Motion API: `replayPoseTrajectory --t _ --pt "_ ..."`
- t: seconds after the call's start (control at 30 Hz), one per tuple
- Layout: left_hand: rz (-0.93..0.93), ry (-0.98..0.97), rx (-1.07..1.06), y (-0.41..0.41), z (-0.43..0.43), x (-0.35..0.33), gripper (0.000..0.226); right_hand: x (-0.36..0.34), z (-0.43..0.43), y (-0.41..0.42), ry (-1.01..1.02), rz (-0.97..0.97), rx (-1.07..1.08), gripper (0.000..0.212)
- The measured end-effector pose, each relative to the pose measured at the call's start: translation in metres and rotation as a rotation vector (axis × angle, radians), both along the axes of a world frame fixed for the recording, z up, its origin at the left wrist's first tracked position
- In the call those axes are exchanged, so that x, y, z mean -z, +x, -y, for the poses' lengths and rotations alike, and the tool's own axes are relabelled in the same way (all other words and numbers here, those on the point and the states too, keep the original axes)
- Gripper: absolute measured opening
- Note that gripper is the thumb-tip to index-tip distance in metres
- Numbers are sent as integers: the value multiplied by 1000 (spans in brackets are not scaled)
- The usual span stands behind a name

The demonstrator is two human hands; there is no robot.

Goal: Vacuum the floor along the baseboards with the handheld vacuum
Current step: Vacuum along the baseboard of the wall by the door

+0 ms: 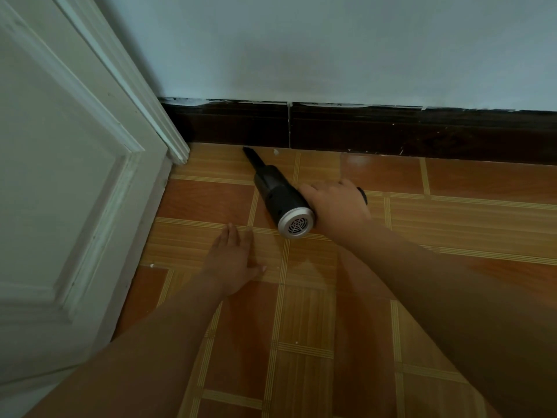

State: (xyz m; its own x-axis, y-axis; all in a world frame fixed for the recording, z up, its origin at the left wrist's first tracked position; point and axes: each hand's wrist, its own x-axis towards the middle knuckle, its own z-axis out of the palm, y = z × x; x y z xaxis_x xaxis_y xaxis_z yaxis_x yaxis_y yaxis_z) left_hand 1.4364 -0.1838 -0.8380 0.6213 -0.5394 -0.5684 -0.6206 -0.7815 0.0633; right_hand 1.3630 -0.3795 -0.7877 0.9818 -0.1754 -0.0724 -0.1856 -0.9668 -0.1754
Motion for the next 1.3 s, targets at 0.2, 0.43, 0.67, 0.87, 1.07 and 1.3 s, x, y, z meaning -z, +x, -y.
replayPoseTrajectory --t 0.2,0.43,0.67,0.87,1.07,1.3 --pt "-12 25 -28 -3 7 -5 90 -5 6 -27 0 -29 36 33" --pt "3 42 -70 -8 14 -4 88 -9 14 -51 -6 -44 94 35" --pt "31 35 -22 -13 22 -3 85 -7 19 -45 -17 -51 101 28" --pt "25 19 21 -15 28 -1 83 -4 23 -43 -24 -36 110 28" --pt "28 8 34 -18 37 0 80 -1 30 -49 -51 -45 120 31" --pt "41 40 41 -17 42 0 80 3 34 -48 -59 -28 104 29"
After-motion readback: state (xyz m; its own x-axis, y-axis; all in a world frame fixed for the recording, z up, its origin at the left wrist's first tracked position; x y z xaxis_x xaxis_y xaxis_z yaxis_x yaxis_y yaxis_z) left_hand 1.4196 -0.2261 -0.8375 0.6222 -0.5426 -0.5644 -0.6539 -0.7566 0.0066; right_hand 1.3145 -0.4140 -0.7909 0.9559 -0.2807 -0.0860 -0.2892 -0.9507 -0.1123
